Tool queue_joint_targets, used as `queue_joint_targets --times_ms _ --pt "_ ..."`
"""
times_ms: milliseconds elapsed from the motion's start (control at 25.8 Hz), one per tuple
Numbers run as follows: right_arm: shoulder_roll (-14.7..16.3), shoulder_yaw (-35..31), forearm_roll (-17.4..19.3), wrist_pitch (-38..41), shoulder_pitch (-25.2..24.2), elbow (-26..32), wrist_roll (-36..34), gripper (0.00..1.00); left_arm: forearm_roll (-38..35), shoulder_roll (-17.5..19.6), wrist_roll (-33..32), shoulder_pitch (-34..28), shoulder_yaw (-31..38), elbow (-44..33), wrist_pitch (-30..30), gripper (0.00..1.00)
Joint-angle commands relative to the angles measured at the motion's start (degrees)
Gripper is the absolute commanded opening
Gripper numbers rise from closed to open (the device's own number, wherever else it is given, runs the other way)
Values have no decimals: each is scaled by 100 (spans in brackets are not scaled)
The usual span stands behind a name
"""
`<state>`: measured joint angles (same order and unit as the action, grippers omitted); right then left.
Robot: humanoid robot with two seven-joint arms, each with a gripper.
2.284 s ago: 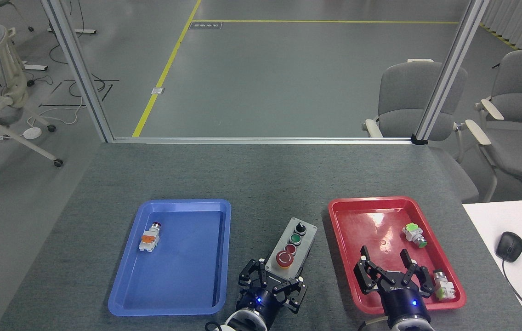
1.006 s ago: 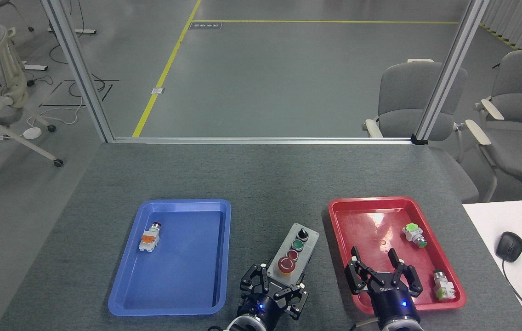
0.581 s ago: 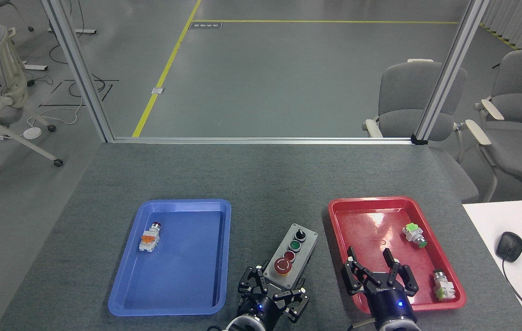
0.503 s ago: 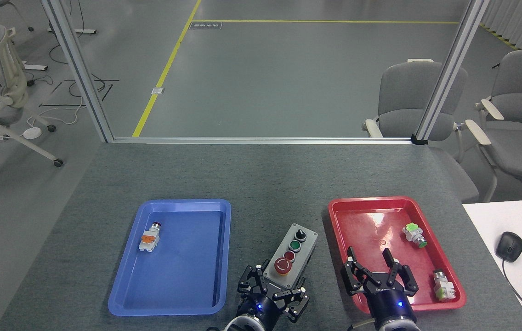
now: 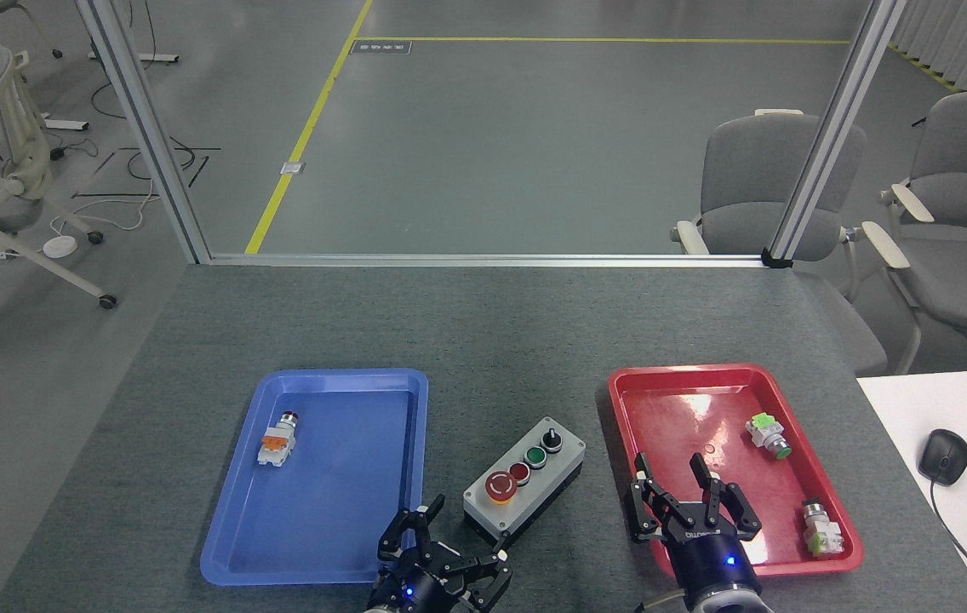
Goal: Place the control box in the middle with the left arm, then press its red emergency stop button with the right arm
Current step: 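Open the left gripper and withdraw it toward the blue tray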
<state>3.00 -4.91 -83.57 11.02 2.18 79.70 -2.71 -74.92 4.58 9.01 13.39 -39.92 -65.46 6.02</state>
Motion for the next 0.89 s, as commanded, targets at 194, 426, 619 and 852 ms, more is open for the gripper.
queue_joint_targets --times_ms 194,426,619,852 --pt "-1 34 -28 146 -33 10 16 58 4 719 5 -618 1514 -889 -945 99" --pt "-10 52 -80 595 -33 54 24 22 4 737 5 -1084 3421 -1513 -1859 99" --pt "-54 263 -265 920 -33 177 33 0 188 658 75 -1120 4511 -1584 -1947 99" --pt "-106 957 -318 814 187 169 156 0 531 667 49 -1040 4687 -1592 -1437 98"
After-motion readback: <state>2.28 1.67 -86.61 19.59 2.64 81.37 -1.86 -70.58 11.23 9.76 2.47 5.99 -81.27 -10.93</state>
